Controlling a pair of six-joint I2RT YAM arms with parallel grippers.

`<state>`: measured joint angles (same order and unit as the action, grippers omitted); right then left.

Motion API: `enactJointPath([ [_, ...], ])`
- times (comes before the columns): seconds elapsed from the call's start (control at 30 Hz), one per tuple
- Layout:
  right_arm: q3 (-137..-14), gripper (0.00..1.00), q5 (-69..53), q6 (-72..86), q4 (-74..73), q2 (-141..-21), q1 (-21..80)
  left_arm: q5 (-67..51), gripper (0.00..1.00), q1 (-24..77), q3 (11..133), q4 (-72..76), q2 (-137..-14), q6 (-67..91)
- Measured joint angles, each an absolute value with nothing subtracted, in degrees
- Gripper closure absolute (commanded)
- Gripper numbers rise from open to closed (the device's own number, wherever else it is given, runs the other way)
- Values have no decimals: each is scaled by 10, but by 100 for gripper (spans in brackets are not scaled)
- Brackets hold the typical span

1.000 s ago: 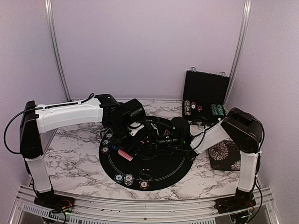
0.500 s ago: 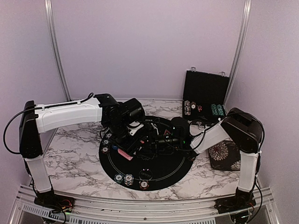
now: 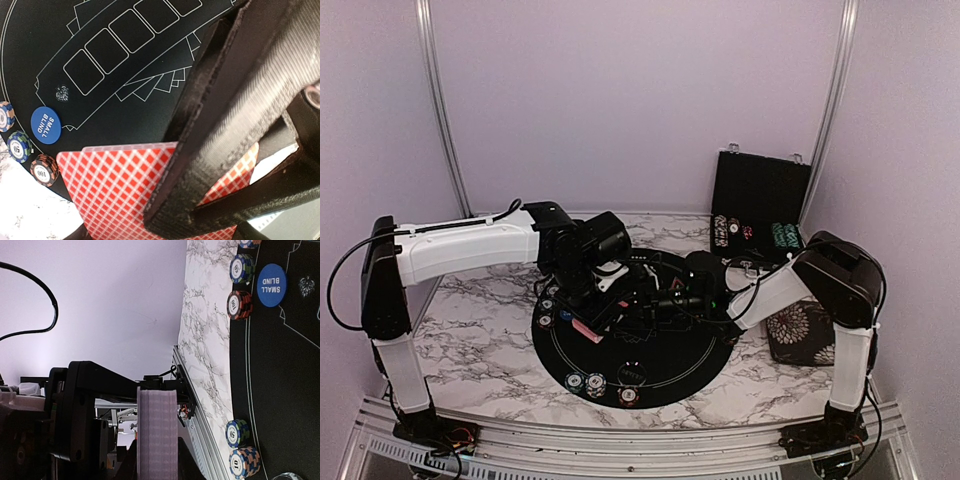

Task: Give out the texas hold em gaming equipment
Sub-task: Pass from the left arm to the right

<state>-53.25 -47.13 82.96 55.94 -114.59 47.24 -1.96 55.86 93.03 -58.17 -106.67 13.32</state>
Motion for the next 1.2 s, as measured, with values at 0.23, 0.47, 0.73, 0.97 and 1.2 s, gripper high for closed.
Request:
enactJointPath([
  [0.23,-533,98,-467,829,559,-1146,473,-11,36,560,930,-581,-1067,133],
  [0.47,-533,85,-465,827,557,-1146,473,-10,36,560,929,-581,-1067,133],
  [0.73,-533,73,-464,812,539,-1143,474,-15,38,560,924,-576,-1067,126],
  [0.97,-533,61,-464,799,523,-1139,474,-25,38,562,922,-576,-1067,120],
  [1.2,-533,58,-464,787,508,-1126,474,-27,38,562,916,-574,-1057,117],
])
